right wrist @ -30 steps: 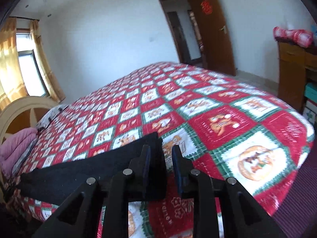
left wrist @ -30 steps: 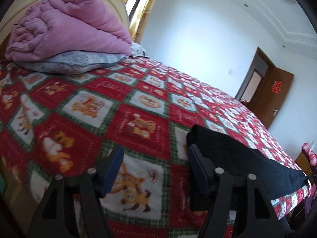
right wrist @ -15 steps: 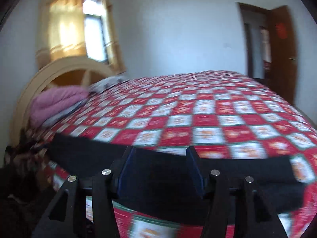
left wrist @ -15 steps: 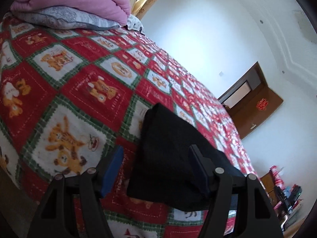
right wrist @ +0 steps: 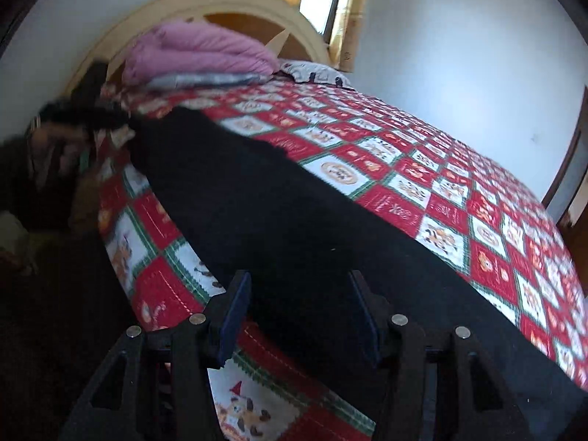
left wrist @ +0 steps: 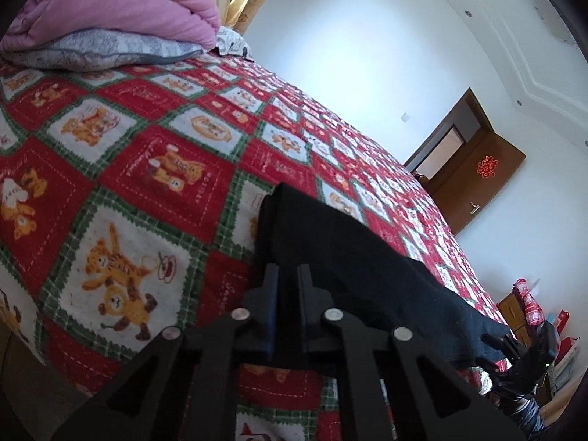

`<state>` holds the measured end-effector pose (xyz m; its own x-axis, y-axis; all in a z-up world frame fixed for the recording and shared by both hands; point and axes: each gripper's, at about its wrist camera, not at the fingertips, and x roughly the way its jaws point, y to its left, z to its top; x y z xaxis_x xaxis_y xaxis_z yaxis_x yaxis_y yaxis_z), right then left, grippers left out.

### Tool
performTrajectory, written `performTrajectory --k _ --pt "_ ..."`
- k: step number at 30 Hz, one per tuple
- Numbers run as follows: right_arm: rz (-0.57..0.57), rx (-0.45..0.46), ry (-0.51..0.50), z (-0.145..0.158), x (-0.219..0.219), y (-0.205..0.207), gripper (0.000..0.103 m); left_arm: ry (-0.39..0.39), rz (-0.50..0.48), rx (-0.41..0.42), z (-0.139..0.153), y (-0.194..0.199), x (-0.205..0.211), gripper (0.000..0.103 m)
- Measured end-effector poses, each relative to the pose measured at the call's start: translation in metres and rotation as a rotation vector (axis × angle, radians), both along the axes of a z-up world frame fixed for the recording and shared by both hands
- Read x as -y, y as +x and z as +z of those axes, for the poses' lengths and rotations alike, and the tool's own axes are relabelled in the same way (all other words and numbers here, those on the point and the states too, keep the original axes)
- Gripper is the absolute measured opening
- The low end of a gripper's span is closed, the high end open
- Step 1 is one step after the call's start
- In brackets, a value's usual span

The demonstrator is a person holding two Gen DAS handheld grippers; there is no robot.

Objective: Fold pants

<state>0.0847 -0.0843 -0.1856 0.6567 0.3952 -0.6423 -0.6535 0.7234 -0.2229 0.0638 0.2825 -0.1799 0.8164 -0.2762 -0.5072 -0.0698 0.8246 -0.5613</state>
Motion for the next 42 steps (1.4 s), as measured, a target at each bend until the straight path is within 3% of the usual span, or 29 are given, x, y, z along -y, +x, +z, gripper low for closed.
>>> performTrajectory --k 8,10,12,13,20,27,30,32,34,42 --pt "0.014 -0.031 -0.045 -0.019 -0.013 0.012 0.053 0.072 -0.034 0.022 0.014 0.004 0.013 0.008" --pt "0.014 -0.039 -0.075 -0.025 -0.016 0.013 0.023 0.067 -0.035 0.024 0.015 0.004 0.013 0.006" --pt "0.008 -0.046 -0.08 -0.027 -0.016 0.014 0.018 0.065 -0.028 0.027 0.018 0.003 0.01 0.006" --pt "0.01 -0.05 -0.07 -0.026 -0.015 0.014 0.009 0.057 -0.024 0.031 0.02 0.003 0.008 0.006" --pt "0.014 -0.028 0.018 0.003 -0.006 0.006 0.005 0.05 -0.002 0.062 0.032 -0.004 -0.005 0.005" --pt "0.017 -0.094 -0.043 -0.021 -0.009 0.01 0.005 0.048 0.007 -0.022 0.001 0.002 -0.004 0.005" --pt "0.02 -0.09 -0.071 -0.027 -0.012 0.008 0.005 0.027 0.008 -0.06 -0.008 0.004 -0.001 0.019" --pt "0.02 -0.058 -0.089 -0.027 -0.014 0.005 0.005 0.029 0.008 -0.063 -0.011 0.003 0.0 0.043" --pt "0.027 -0.043 -0.104 -0.028 -0.016 0.003 0.005 0.028 0.009 -0.043 -0.011 0.0 0.002 0.057" --pt "0.02 0.003 -0.142 -0.03 -0.019 0.001 0.01 0.093 0.001 -0.07 -0.016 0.003 0.014 0.059"
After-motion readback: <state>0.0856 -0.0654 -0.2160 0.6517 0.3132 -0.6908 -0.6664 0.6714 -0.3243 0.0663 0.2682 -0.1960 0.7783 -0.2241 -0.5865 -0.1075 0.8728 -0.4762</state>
